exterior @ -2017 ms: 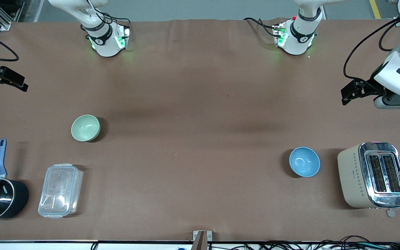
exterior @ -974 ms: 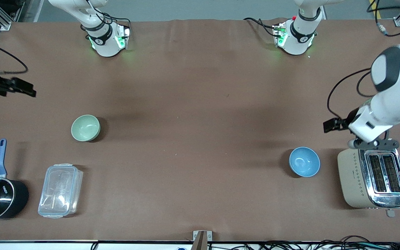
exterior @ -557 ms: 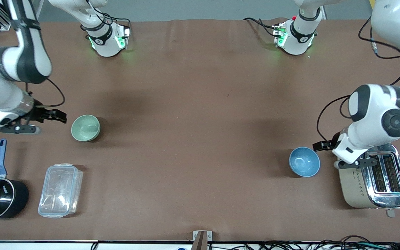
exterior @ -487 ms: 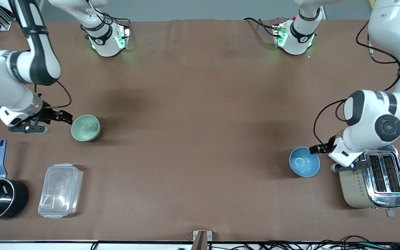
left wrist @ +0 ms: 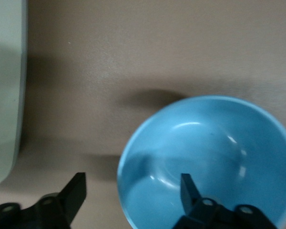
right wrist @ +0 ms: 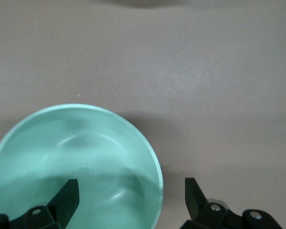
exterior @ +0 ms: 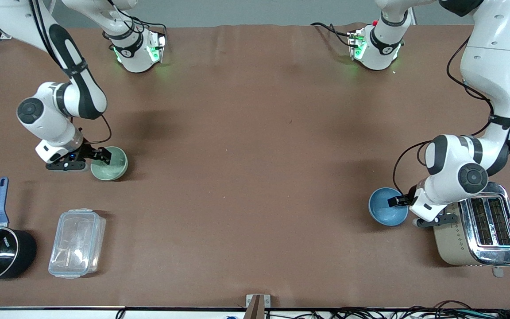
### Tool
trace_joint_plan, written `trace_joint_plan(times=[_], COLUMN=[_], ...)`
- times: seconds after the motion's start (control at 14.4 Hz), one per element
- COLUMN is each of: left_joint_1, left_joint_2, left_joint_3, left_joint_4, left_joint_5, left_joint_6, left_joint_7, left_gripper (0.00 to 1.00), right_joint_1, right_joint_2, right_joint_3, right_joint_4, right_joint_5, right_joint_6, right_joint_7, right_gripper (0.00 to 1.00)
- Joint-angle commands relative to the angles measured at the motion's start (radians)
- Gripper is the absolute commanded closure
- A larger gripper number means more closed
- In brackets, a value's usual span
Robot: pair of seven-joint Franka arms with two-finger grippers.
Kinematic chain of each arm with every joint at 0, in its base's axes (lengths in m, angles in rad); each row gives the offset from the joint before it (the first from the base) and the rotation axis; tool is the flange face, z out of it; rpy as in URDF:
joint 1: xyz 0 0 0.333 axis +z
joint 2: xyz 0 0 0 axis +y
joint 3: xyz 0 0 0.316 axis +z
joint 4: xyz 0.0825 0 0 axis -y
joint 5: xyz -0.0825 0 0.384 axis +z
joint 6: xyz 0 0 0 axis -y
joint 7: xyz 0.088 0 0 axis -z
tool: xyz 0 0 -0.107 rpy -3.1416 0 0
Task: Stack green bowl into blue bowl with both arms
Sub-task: 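Grasp the green bowl with the right gripper while the left gripper grasps the blue bowl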
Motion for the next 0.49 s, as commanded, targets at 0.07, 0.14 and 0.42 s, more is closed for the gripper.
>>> trace_joint_plan(times=[0.07, 0.14, 0.42], left_joint_1=[-0.014, -0.017, -0.014], left_joint_2=[0.009, 0.009, -0.005], left_joint_3=[-0.002, -0.002, -0.012], left_joint_4=[0.007, 0.007, 0.011], left_joint_5=[0.037, 0.038, 0.034], left_joint_6=[0.009, 0.009, 0.006], left_joint_7=[-0.088, -0.114, -0.137], left_gripper=[0.89, 0.99, 1.0], right_joint_1=[-0.02, -0.02, -0.02], right_joint_2=[-0.014, -0.015, -0.02], right_joint_3=[0.01, 0.01, 0.01], right_joint_4=[-0.021, -0.03, -0.06], right_joint_5=[-0.008, -0.008, -0.007], right_joint_6=[0.012, 0.012, 0.009], right_joint_7=[-0.051, -0.049, -0.047], right_gripper=[0.14, 0.22, 0.53])
